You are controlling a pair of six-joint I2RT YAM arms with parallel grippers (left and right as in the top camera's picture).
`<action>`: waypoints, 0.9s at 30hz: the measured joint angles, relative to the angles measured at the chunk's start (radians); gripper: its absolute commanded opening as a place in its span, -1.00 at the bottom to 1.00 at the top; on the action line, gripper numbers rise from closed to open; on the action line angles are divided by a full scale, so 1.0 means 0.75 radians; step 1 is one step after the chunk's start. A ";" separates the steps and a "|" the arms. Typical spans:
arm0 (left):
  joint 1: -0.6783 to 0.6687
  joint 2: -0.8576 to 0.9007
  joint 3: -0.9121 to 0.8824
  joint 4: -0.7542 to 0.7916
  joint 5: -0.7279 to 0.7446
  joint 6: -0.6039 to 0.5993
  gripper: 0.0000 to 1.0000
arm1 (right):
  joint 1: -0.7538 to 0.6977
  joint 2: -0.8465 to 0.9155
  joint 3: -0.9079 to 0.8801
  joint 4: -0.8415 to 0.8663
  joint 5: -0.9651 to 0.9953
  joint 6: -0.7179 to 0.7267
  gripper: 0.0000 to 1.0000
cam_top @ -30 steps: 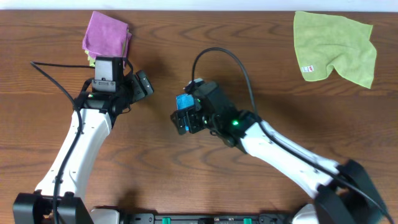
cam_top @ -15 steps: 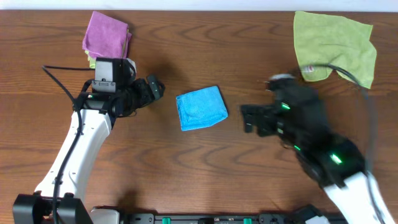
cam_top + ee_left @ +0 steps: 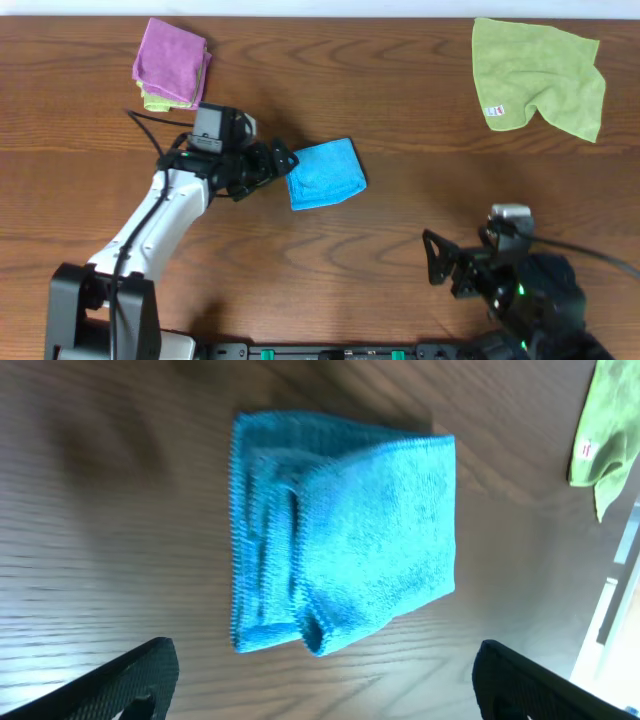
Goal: Fold the cloth
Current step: 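Release the right gripper and retract the right arm to rest, then grasp the folded blue cloth with the left gripper and lift it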
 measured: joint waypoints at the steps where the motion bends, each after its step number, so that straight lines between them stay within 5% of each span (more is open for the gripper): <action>1: -0.013 0.012 0.000 0.011 0.003 -0.012 0.90 | 0.000 -0.042 -0.016 -0.004 -0.004 0.014 0.98; 27: -0.060 0.344 -0.001 0.214 0.180 -0.250 0.90 | 0.000 -0.152 -0.032 -0.011 -0.017 0.146 0.99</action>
